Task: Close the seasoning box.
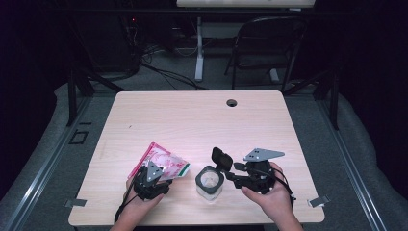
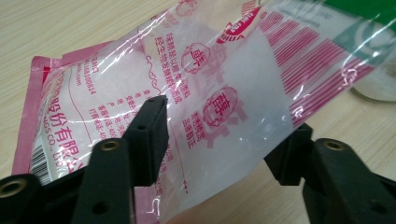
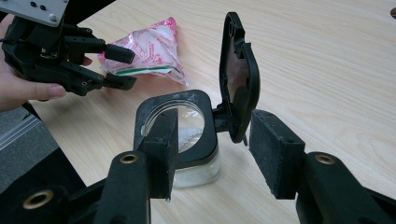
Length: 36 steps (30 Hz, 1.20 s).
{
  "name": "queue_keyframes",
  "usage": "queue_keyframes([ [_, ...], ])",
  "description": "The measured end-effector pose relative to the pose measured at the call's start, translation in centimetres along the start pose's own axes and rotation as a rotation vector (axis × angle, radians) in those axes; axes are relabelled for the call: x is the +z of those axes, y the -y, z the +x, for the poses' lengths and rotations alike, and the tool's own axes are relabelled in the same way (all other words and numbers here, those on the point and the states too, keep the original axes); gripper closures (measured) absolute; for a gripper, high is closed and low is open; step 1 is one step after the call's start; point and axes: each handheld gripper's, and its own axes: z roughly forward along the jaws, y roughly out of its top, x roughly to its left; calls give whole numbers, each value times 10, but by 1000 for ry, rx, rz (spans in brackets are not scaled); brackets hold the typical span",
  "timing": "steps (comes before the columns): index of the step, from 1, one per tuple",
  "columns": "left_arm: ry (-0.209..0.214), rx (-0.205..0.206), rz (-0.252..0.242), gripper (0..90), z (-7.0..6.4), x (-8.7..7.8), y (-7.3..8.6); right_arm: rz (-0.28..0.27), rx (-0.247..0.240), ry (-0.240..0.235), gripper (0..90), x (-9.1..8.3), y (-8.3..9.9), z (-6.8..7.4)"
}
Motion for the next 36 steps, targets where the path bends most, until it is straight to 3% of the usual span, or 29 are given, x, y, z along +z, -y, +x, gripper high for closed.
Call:
queue_keyframes([
  [7,14,0,7,637,5,1,-2,-4,2,1,526,-1,-1,0],
  [13,53,-40,-12,760,13,0,-4,-5,-21,1,526,-4,-2,1],
  [18,54,-27,2,863,18,-1,-7,-24,-47,-9,522,-9,-7,3],
  [25,67,-35,14,889,22,0,-9,-16,-38,-16,525,-9,-10,4],
  [28,80,-65,12,891,24,0,-9,-13,-24,-20,527,-8,-10,4],
  [36,107,-92,3,860,28,0,-9,-18,-18,-17,525,-8,-11,2],
])
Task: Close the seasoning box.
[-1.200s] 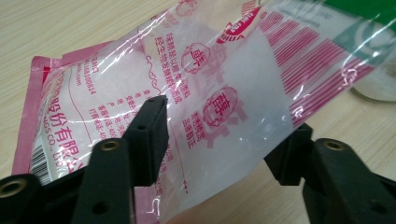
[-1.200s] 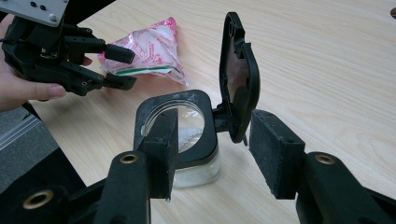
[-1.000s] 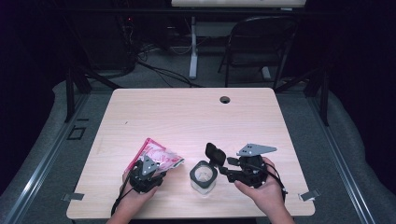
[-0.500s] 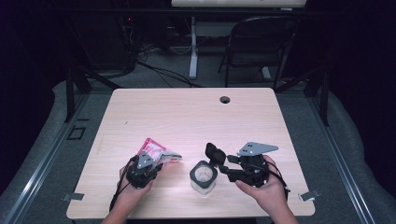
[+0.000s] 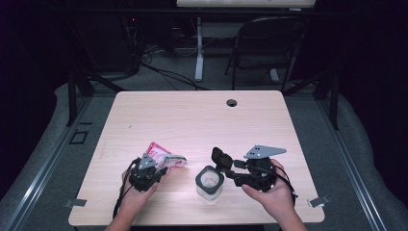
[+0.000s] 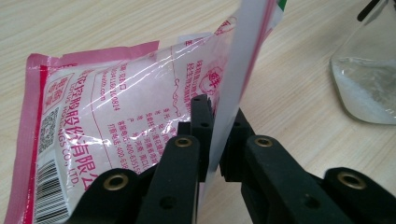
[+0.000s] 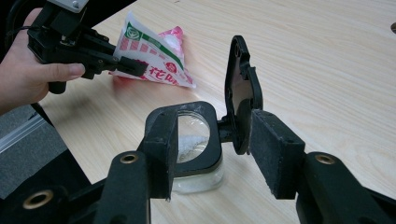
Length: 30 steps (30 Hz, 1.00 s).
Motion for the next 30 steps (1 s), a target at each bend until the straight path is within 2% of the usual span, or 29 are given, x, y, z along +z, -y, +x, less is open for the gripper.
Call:
queue_keyframes([
  [7,-17,-24,-14,844,0,1,0,4,12,-3,525,1,1,-1],
  [12,-57,33,-17,897,-5,3,0,-3,21,-8,524,2,1,-1],
  [21,-59,47,-20,900,-4,-1,-3,-12,34,-10,525,2,3,-3],
  [30,-48,56,-32,900,3,-18,-13,-14,39,-8,526,0,3,-5],
])
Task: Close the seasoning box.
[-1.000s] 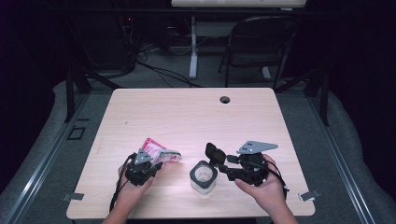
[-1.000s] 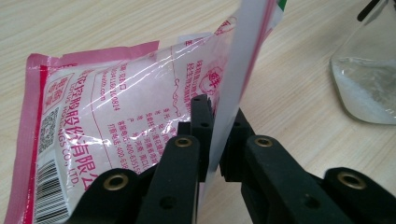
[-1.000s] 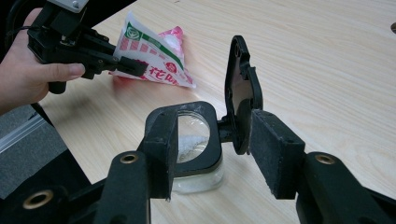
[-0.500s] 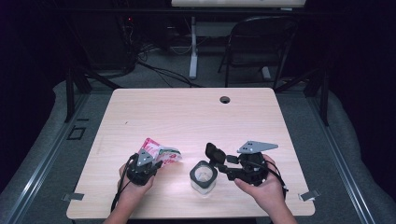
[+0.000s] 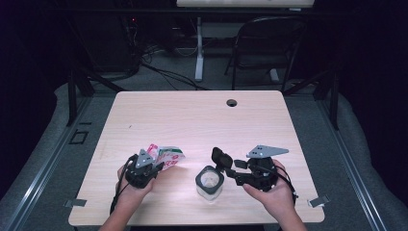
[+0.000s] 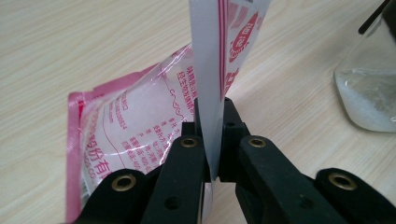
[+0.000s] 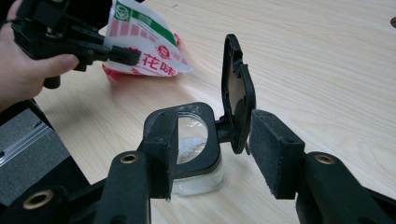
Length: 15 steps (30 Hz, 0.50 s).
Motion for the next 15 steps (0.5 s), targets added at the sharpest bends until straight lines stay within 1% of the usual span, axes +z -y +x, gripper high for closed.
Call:
queue_keyframes([
  [2,1,3,-5,900,2,-5,-2,1,3,0,527,0,0,0],
  [5,-13,21,-12,900,5,-13,-7,0,3,0,527,0,1,-1],
  [6,-22,21,-25,900,7,-18,-10,1,2,2,528,1,1,-1],
  [7,-22,21,-25,900,7,-18,-10,1,2,2,528,1,1,-1],
  [8,-33,21,-40,900,10,-24,-13,-1,1,0,528,1,1,-1],
  [9,-33,21,-40,900,10,-24,-13,-1,1,0,528,1,1,-1],
  [13,-60,35,-63,900,17,-38,-22,-3,4,1,529,1,1,-1],
  [14,-73,42,-72,900,19,-43,-26,-4,5,1,529,1,1,-1],
  [15,-73,42,-72,900,19,-43,-26,-4,5,1,529,1,1,-1],
])
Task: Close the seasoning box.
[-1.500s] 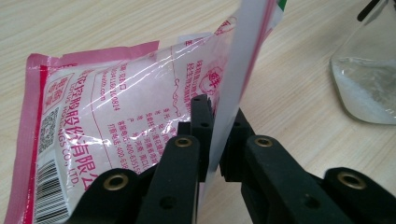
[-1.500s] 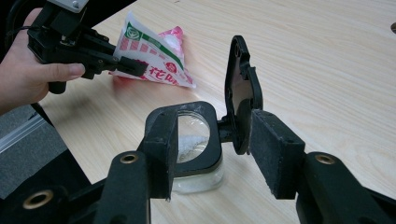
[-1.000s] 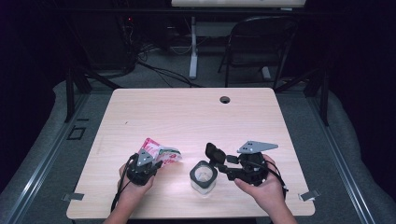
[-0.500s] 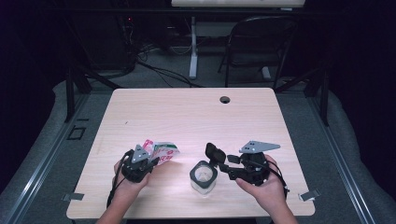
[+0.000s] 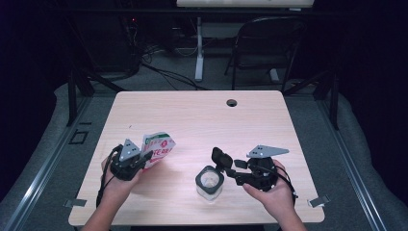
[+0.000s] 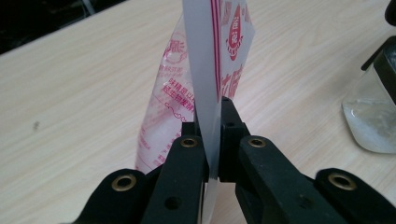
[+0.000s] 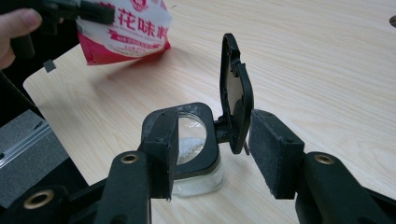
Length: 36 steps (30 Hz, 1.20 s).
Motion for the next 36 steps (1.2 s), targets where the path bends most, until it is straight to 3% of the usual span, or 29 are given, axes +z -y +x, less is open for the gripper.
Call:
queue_keyframes([
  [7,-38,10,-28,900,9,-17,-12,1,2,-2,531,0,1,-1],
  [13,-23,-3,-54,900,11,-23,-17,-2,0,0,531,-1,1,-1],
  [26,45,30,-84,900,-10,-17,-30,5,-29,3,611,-4,1,-1],
  [36,93,68,-91,900,-29,-7,-37,-8,-28,-7,611,-6,0,1],
])
